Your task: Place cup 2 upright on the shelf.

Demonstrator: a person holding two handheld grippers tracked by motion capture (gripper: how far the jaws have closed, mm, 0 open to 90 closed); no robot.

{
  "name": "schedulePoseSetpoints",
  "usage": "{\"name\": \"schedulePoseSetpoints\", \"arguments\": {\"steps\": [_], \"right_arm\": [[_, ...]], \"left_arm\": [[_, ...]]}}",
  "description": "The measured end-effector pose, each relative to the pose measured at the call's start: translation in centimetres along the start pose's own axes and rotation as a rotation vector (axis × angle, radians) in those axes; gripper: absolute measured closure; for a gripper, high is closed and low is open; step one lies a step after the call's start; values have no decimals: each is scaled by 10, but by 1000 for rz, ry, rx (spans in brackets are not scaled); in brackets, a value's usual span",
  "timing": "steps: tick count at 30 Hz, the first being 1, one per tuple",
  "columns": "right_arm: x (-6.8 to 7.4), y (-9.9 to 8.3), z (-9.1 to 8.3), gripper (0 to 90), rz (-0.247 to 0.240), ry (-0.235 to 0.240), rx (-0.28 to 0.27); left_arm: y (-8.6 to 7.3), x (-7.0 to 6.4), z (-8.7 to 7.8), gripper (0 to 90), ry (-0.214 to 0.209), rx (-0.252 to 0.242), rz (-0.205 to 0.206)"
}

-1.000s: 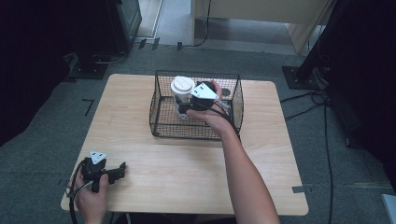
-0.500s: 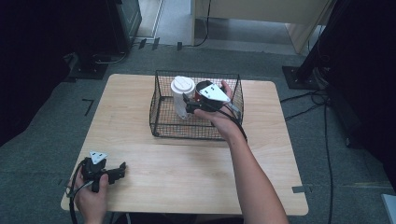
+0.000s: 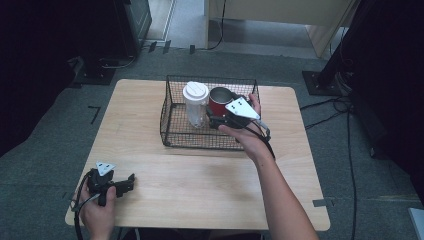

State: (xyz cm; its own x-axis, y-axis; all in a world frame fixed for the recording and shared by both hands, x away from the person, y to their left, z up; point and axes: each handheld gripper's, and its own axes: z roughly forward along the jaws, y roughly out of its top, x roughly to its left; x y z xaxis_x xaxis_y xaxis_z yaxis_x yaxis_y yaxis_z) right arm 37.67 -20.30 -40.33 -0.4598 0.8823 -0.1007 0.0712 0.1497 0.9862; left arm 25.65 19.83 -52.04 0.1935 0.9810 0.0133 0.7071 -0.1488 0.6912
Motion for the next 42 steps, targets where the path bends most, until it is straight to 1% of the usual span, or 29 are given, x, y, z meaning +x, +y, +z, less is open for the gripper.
{"name": "schedulePoseSetpoints", "arguments": {"steps": [11,14,15,17,21,25,33,42], "right_arm": [[-7,-12,-30,34,-2,-21,-10],[-9,-16,-39,34,2,-27,-10],[-9,-19,-45,34,12,-30,-9],[-9,-20,-47,34,9,-31,-10],[-10,-25,-61,34,14,-31,-14],[-13,-31,-74,34,11,-44,-9],[-23,-45,-105,34,18,-97,7],[-40,-74,-148,34,60,-176,30]], "left_arm": [[0,0,0,0,0,0,1],[0,0,0,0,0,-1,-1],[0,0,0,0,0,0,0],[0,0,0,0,0,-1,-2],[0,0,0,0,0,-3,-3],[0,0,0,0,0,-2,-4],[0,0,0,0,0,-1,-2],[0,0,0,0,0,0,-1]]}}
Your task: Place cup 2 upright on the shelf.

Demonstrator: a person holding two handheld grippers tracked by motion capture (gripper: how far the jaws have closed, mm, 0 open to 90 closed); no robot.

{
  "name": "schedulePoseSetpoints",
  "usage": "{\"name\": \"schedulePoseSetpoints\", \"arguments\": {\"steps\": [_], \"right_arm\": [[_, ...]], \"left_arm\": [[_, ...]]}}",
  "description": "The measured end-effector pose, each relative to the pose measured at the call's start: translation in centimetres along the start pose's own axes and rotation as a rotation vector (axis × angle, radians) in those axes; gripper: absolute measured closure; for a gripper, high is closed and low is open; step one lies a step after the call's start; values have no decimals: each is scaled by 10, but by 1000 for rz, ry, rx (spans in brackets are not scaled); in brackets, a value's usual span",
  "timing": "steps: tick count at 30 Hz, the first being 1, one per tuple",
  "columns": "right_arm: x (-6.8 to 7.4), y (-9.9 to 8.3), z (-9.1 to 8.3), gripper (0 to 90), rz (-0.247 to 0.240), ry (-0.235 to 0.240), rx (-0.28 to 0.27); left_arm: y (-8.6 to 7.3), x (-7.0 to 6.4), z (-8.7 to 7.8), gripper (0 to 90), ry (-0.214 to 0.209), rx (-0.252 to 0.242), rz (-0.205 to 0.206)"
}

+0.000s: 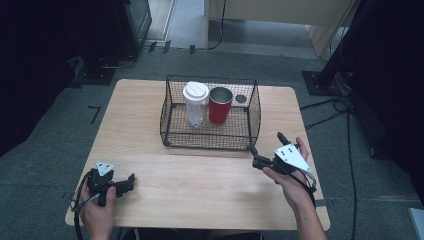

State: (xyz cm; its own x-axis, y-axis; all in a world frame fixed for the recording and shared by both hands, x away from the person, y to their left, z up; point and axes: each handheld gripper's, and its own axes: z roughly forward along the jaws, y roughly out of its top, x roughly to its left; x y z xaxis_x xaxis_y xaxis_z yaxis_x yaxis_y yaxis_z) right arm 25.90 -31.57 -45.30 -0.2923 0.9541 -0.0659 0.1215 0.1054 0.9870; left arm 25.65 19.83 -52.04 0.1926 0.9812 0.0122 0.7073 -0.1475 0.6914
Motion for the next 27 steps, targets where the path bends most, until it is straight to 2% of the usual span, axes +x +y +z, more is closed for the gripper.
{"name": "schedulePoseSetpoints", "arguments": {"steps": [10,17,27], "right_arm": [[-31,-39,-37,34,38,-71,51],[-48,-60,-59,34,59,-115,89],[-68,-82,-81,33,55,-161,196]], "left_arm": [[0,0,0,0,0,0,-1],[0,0,0,0,0,1,2],[0,0,0,0,1,1,1]]}}
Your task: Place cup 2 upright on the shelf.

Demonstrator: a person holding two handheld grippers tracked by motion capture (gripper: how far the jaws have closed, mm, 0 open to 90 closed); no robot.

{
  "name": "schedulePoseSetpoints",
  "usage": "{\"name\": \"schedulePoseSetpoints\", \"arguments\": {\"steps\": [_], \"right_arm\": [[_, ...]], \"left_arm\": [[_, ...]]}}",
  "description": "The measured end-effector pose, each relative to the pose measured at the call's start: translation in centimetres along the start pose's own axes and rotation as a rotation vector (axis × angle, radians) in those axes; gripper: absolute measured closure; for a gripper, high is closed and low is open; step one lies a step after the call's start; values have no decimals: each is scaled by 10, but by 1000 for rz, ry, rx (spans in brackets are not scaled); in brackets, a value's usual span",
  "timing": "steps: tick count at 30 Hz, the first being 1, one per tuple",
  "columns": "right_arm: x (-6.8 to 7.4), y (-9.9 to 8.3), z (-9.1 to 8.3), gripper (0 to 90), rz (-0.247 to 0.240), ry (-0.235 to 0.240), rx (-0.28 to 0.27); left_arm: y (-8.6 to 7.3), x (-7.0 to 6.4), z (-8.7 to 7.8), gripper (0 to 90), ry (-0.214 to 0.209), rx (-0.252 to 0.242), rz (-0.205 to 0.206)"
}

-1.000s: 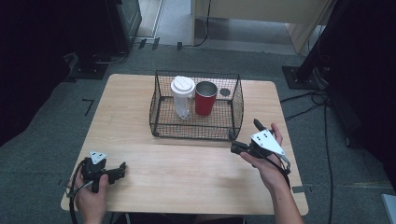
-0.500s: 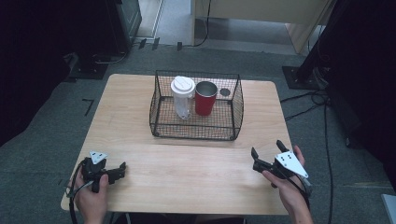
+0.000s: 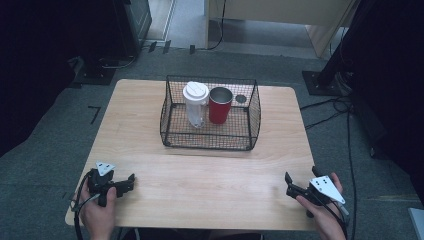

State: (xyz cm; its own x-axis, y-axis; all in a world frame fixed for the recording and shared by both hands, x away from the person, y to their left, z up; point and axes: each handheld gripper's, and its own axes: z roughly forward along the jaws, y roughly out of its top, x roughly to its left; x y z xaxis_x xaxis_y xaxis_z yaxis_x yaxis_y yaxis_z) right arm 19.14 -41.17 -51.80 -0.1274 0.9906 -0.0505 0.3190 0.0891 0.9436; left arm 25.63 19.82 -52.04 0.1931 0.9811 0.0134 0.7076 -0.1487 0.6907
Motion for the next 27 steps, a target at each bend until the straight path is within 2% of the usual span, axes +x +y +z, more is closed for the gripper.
{"name": "schedulePoseSetpoints", "arguments": {"steps": [3,5,7,12,13,17,20,25,27], "right_arm": [[-6,-4,-1,33,12,-9,59],[-6,-5,-1,34,18,-11,59],[-9,-5,-1,33,16,-16,86],[-10,-6,4,68,-34,-19,260],[-10,-6,5,69,-39,-21,281],[-9,-6,7,78,-37,-17,309],[-9,-7,10,87,-48,-22,367],[-10,-7,10,97,-47,-15,366],[-11,-7,11,105,-16,-2,378]], "left_arm": [[0,0,0,0,0,0,0],[0,0,0,0,0,0,0],[0,0,0,0,0,0,0],[0,0,0,0,0,1,1],[0,0,0,0,0,0,1],[0,0,0,0,0,0,0],[0,0,0,0,0,0,1],[0,0,0,0,0,0,0],[0,0,0,0,0,0,1]]}}
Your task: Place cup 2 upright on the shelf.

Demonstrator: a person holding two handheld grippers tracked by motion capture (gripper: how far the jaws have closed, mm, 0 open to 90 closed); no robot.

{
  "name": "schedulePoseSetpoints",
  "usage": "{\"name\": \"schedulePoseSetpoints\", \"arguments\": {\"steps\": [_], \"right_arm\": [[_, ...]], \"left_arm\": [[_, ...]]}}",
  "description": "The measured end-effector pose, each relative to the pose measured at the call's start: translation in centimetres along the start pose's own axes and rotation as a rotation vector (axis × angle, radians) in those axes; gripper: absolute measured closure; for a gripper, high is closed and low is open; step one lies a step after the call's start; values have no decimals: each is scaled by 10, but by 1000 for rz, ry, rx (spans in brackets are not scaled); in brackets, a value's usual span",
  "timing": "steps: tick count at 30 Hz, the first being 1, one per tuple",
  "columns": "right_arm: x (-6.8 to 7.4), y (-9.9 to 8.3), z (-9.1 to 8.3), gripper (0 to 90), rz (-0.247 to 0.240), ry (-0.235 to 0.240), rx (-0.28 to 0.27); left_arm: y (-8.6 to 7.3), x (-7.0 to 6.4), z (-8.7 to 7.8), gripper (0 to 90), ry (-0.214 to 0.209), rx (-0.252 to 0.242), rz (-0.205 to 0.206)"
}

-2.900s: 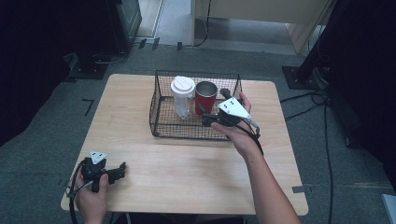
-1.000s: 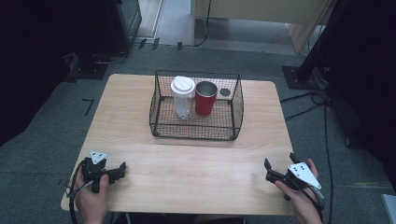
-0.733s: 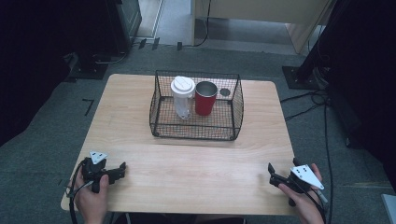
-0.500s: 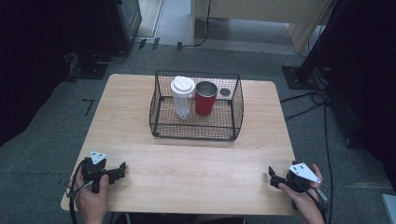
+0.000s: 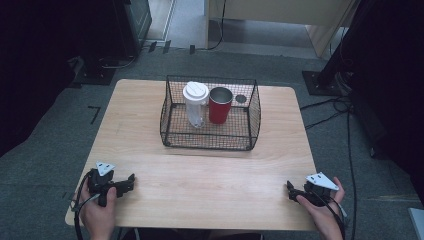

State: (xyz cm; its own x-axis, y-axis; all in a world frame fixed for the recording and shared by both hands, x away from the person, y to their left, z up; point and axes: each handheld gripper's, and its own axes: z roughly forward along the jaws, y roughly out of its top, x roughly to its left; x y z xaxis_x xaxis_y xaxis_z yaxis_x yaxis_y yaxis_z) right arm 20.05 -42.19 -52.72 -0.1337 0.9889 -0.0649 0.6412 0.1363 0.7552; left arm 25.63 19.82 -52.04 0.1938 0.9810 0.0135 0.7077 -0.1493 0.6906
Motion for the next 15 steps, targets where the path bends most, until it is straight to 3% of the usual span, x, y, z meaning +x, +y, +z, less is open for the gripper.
{"name": "schedulePoseSetpoints", "arguments": {"steps": [2,15], "right_arm": [[-4,0,1,138,72,65,23],[-5,0,1,142,82,46,22]], "left_arm": [[0,0,0,0,-3,0,3],[0,-2,0,0,-7,-2,6]]}}
